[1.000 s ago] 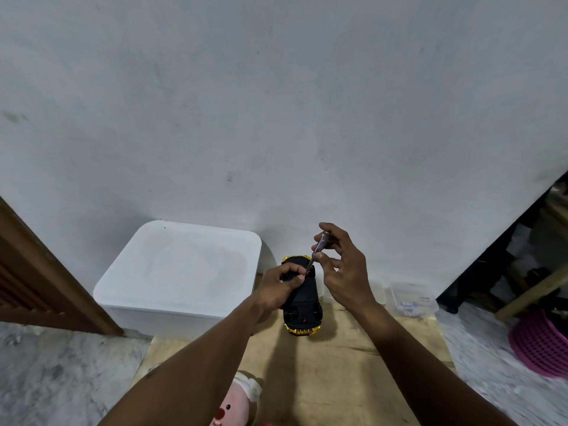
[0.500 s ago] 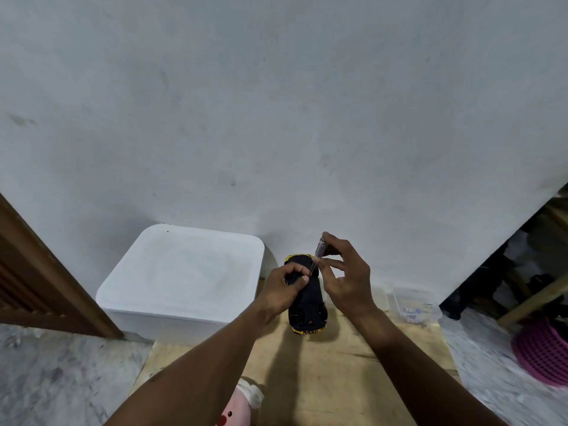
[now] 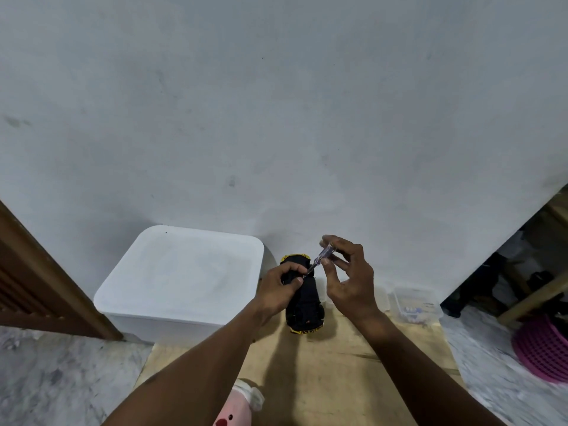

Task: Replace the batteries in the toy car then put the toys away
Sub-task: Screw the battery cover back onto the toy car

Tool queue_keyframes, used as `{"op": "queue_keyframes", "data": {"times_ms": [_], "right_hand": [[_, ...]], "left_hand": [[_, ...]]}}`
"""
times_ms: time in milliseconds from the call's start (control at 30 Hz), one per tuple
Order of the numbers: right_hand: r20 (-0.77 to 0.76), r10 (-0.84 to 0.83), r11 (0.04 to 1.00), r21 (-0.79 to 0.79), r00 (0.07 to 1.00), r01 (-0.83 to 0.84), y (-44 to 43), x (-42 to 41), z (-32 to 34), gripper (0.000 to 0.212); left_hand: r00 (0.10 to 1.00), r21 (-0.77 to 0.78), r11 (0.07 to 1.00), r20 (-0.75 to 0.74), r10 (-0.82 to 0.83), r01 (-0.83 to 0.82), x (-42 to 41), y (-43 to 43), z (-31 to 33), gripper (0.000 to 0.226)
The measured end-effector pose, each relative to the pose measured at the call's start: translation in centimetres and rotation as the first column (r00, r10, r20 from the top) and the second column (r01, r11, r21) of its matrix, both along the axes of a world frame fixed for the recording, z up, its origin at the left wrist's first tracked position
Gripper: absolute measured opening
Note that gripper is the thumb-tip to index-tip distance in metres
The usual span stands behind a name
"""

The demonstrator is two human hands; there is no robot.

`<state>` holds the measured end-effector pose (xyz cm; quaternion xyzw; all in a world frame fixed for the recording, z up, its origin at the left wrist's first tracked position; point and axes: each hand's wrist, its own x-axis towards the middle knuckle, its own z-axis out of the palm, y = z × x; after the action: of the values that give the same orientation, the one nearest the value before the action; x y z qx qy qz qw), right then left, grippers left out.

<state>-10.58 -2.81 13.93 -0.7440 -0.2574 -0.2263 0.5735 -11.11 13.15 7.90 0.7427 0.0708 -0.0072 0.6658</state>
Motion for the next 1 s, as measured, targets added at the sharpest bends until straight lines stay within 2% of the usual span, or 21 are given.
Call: {"op": "queue_keyframes", "data": {"times_ms": [200,300,467,667,733,833,1000], "right_hand": [[-0.028,-0.065,0.997,0.037,0.997,0.066,0.0,0.4,-0.3,0.048],[-0.057,-0.012,1.0,0.025,0.998,0.014,-0.3,0.5,-0.2,0.048],[-0.105,-0.083,0.995,0.048,0.991,0.088,0.0,0.8,0.0,0.058],[-0.223,-0.016,0.991,0.126,0.975,0.045,0.5,0.9,0.4,0.044],[-0.255,-0.045,0.985,0.149,0.966,0.085,0.8,0.8,0.7,0.044],[-0.257,-0.11,0.977,0.151,0.96,0.152,1.1,0.8,1.0,0.048],[-0.264,-0.05,0.98,0.171,0.963,0.098,0.7,0.7,1.5,0.044]], "left_hand": [[1.0,-0.054,0.998,-0.008,0.006,-0.006,-0.2,0.0,0.3,0.03],[1.0,-0.048,0.999,-0.007,0.009,-0.009,-0.2,0.1,0.3,0.031],[0.999,-0.045,0.999,-0.016,0.027,-0.028,-0.1,0.2,0.5,0.032],[0.998,-0.047,0.997,-0.016,0.054,-0.054,-0.3,0.1,0.8,0.032],[0.998,-0.045,0.997,-0.016,0.057,-0.058,-0.4,0.2,0.9,0.033],[0.997,-0.023,0.997,-0.018,0.07,-0.071,-0.4,0.7,1.1,0.035],[0.996,0.021,0.995,0.002,0.094,-0.094,-0.6,1.4,1.4,0.036]]}}
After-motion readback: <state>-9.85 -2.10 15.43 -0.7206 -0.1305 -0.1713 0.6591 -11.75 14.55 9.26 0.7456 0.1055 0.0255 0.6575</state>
